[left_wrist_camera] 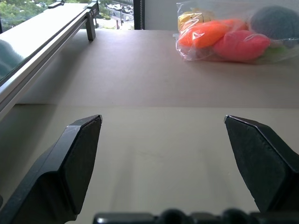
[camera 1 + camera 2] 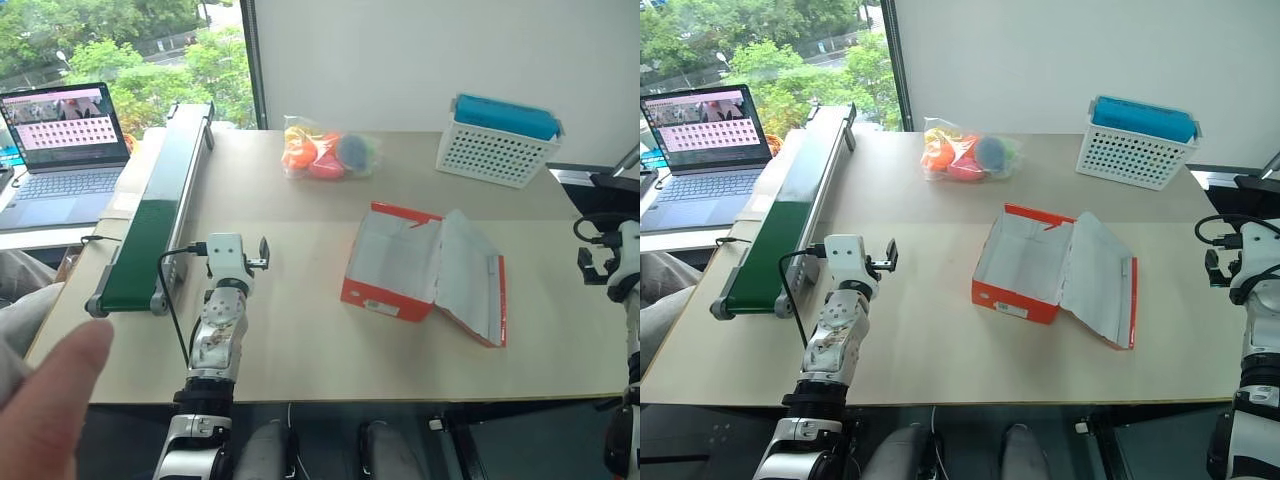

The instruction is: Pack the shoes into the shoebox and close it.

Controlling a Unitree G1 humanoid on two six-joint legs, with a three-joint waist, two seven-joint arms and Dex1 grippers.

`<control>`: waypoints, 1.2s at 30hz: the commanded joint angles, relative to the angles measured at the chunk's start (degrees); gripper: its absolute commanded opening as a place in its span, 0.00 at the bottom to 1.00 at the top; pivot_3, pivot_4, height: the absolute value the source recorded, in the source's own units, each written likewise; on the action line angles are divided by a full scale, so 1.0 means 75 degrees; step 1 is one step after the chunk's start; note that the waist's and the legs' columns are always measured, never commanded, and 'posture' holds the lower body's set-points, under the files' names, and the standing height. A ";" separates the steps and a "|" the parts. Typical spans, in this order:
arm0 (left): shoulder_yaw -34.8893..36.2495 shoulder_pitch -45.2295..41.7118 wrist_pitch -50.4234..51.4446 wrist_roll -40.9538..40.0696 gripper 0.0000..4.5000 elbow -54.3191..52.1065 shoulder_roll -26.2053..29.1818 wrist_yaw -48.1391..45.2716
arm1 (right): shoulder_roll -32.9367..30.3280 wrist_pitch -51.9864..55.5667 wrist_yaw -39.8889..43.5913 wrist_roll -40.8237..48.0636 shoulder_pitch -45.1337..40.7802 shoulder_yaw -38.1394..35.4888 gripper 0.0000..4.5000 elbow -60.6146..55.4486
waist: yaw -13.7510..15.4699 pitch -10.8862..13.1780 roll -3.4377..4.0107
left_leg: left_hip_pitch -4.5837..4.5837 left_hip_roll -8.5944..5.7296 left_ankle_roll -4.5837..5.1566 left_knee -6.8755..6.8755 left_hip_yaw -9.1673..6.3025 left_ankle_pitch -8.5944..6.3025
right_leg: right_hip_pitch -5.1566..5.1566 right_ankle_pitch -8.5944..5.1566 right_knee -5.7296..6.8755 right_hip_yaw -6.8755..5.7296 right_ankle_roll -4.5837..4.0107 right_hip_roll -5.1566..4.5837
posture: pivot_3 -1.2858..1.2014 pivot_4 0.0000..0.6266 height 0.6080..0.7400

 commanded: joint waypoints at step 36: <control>0.1888 -0.0920 0.2853 -0.1268 1.00 0.0734 0.3680 -0.1806 | 0.1697 0.4420 0.3035 0.2688 0.0517 0.3588 0.99 -0.9277 | 0.0036 0.0007 -0.0028 | -0.0037 0.0005 -0.0062 0.0021 -0.0028 0.0030 | -0.0022 0.0026 -0.0003 -0.0059 0.0002 -0.0018 | 0.52 0.24 0.73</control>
